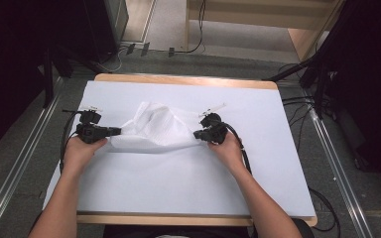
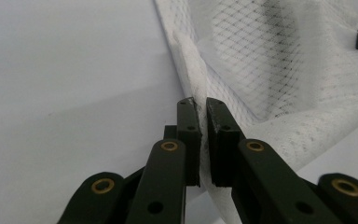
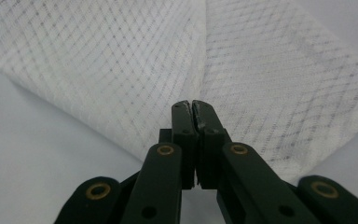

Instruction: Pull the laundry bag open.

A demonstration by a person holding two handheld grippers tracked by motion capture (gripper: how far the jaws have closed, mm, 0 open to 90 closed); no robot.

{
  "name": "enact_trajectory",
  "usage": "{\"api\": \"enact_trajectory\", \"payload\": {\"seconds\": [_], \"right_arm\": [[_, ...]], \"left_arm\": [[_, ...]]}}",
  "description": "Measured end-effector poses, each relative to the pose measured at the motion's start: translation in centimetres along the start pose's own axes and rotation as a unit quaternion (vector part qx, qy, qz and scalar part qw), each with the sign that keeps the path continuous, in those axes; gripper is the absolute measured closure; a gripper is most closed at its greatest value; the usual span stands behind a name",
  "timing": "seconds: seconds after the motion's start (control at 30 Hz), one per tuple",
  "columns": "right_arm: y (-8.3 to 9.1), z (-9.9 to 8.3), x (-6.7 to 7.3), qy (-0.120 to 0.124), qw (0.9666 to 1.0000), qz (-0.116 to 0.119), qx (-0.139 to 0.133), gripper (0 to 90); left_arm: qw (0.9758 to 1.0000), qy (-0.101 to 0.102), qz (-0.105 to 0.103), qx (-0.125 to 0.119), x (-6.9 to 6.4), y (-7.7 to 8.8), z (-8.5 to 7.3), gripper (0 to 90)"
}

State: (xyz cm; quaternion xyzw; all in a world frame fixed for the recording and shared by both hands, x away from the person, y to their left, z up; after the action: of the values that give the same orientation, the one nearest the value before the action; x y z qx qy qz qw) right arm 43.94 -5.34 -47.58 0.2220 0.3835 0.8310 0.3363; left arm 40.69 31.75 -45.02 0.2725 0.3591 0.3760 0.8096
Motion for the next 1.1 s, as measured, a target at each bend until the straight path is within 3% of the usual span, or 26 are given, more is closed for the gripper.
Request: {"api": "enact_trajectory", "payload": {"seconds": [0.23,0.43,0.57,0.73,0.87,1.1], "right_arm": [[1.0,-0.9,0.4,0.010,0.9999,0.004,0.002,89.6],[1.3,-2.7,0.9,0.015,0.9994,0.022,0.021,89.4],[1.7,-3.0,0.7,0.012,0.9996,0.019,0.019,84.0],[2.3,-2.1,0.3,0.004,0.9998,0.018,-0.011,73.4],[2.1,-0.9,0.4,0.009,0.9993,0.021,-0.030,69.5],[0.6,1.0,0.6,0.009,0.9992,0.023,-0.031,68.4]], "left_arm": [[0.9998,0.018,0.001,-0.002,0.1,0.5,-0.8,85.8],[0.9997,0.022,-0.002,0.005,-0.2,0.8,-1.6,85.1],[0.9996,0.024,-0.005,0.011,-0.2,0.9,-2.0,82.5],[0.9998,0.015,-0.009,0.000,-0.3,1.1,-1.7,69.0],[1.0000,0.002,0.004,0.004,-0.1,0.7,-1.3,61.6],[0.9999,-0.008,0.010,0.003,0.3,-0.4,0.0,59.3]]}}
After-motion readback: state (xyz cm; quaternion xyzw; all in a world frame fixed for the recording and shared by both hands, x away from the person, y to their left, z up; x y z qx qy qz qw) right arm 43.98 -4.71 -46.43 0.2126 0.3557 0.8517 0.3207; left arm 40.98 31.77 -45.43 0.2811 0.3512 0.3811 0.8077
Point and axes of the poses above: each handheld gripper's, and its own axes: y roughly backward along the jaws, z roughly out of its top, x roughly to its left, the point moved 3 cm from there along -y, roughly forward along the jaws, and after that the axes turned 5 degrees about -z, right-handed, at the moved point
